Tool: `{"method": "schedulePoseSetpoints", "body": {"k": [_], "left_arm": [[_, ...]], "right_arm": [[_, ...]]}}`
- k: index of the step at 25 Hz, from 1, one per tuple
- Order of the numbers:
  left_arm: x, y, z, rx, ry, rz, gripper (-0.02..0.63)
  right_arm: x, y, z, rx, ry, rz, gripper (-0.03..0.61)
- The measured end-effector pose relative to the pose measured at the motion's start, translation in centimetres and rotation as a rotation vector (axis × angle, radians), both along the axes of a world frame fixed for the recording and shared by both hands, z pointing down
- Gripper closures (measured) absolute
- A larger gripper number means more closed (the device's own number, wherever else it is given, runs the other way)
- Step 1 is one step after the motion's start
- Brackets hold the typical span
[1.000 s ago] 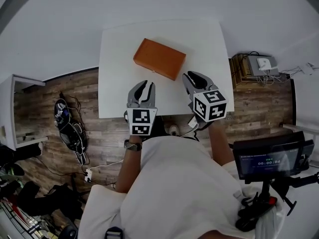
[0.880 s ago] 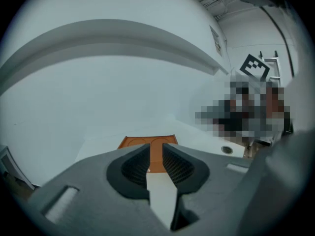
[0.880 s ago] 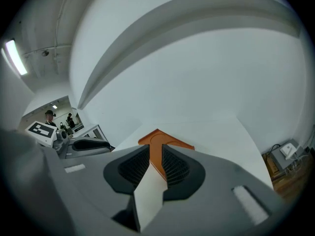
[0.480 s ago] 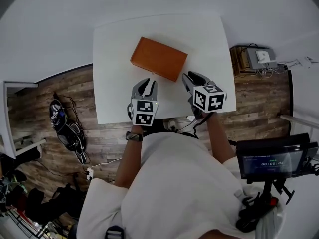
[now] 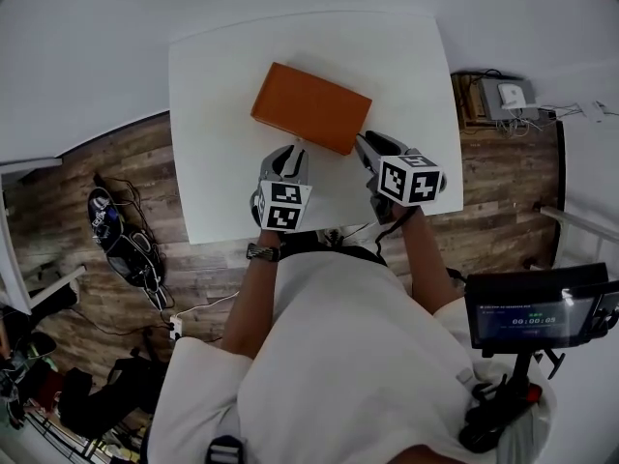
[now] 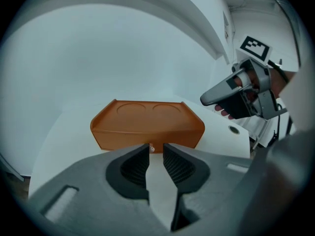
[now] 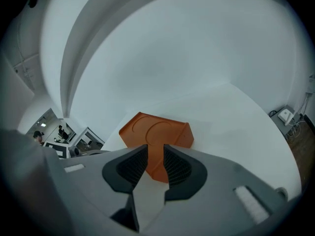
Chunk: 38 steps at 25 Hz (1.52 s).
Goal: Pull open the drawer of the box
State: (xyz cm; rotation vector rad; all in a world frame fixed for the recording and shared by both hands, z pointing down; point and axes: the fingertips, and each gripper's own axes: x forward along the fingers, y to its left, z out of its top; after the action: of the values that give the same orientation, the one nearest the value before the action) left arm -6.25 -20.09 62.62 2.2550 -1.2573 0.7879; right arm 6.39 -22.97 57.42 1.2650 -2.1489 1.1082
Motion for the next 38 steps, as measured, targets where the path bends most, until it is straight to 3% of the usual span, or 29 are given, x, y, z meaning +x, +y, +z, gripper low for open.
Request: {"method": "schedulePoseSetpoints", "body": {"k": [15, 20, 38], "left_arm": [[-0.1, -1.2, 3.9, -0.061, 0.011, 0.010, 0.514], [0.1, -1.4, 4.2, -0.056, 0.011, 0.012, 0.514], [0.0, -0.9, 4.3, -0.057, -0.007, 0.022, 0.538]], "right_arm": [[-0.3, -0.4, 3.1, -0.117, -0.027, 0.083, 0.462], [0.4, -0.4, 3.5, -0.134, -0.009, 0.111, 0.507], [0.3, -0.4, 4.3, -0.151, 0.021, 0.136, 0.486]]}}
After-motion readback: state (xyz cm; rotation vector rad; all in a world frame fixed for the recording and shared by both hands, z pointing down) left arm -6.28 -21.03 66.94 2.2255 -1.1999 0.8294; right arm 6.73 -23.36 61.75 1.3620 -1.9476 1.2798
